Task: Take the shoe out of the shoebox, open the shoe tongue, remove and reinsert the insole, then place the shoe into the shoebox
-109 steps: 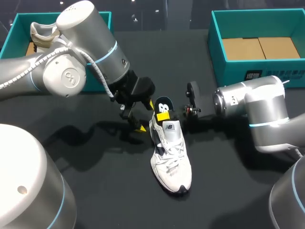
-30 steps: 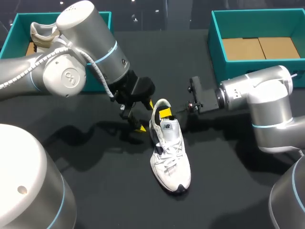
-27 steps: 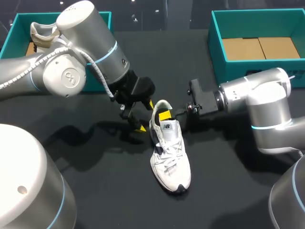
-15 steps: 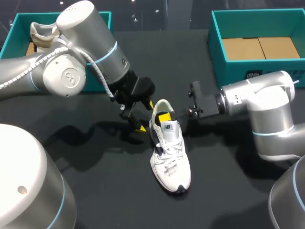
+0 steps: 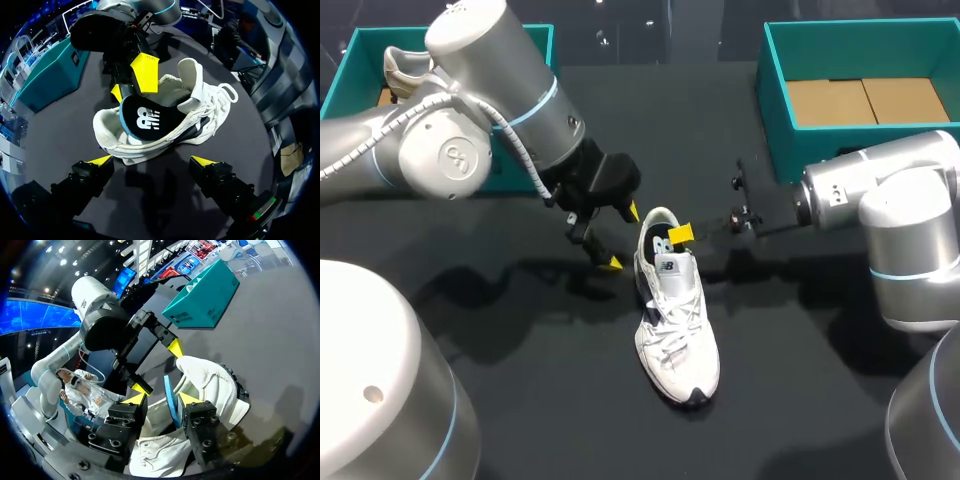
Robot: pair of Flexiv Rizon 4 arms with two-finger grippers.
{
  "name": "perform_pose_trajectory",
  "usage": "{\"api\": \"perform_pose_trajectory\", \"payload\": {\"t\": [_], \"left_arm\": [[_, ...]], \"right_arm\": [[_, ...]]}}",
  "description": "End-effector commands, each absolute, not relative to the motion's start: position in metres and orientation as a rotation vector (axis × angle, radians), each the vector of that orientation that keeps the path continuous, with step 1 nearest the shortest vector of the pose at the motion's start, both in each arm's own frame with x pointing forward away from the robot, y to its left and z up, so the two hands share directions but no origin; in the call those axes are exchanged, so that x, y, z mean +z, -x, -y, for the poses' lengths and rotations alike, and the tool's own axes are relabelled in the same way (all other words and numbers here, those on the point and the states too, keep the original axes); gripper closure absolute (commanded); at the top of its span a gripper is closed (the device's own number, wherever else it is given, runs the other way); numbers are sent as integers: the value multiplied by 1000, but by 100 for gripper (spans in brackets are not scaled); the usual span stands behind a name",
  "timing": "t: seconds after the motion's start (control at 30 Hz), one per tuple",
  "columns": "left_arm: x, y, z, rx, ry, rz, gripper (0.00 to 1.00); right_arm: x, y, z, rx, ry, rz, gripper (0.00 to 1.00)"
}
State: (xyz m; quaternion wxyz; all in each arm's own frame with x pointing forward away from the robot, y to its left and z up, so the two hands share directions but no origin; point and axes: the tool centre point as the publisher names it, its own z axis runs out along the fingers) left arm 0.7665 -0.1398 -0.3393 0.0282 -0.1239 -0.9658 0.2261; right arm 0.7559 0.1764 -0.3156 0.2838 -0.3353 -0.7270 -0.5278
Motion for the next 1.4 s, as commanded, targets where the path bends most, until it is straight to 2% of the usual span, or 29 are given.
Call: {"api": "perform_pose_trajectory", "payload": {"t": [0.03,0.63,1.13,1.27,1.3,1.33,1.37,1.4], "left_arm": [[-331,-763,128,704,371,2988,0],[-299,-779,70,562,367,2956,0],[-274,-796,26,480,528,2800,0],[-267,-800,15,469,580,2766,0],[-264,-801,13,467,595,2762,0],[-261,-802,10,469,610,2755,0],[-257,-803,5,462,636,2749,0],[-255,-804,3,455,651,2745,0]], "right_arm": [[-310,-759,-167,-1399,909,1958,61],[-293,-792,-96,-1129,1199,1980,65],[-276,-802,-73,-448,1475,2052,66],[-274,-800,-76,-324,1583,2064,73],[-273,-800,-76,-320,1604,2072,81],[-271,-798,-78,-320,1624,2076,94],[-267,-794,-81,-321,1652,2083,100],[-265,-792,-83,-323,1669,2088,100]]}}
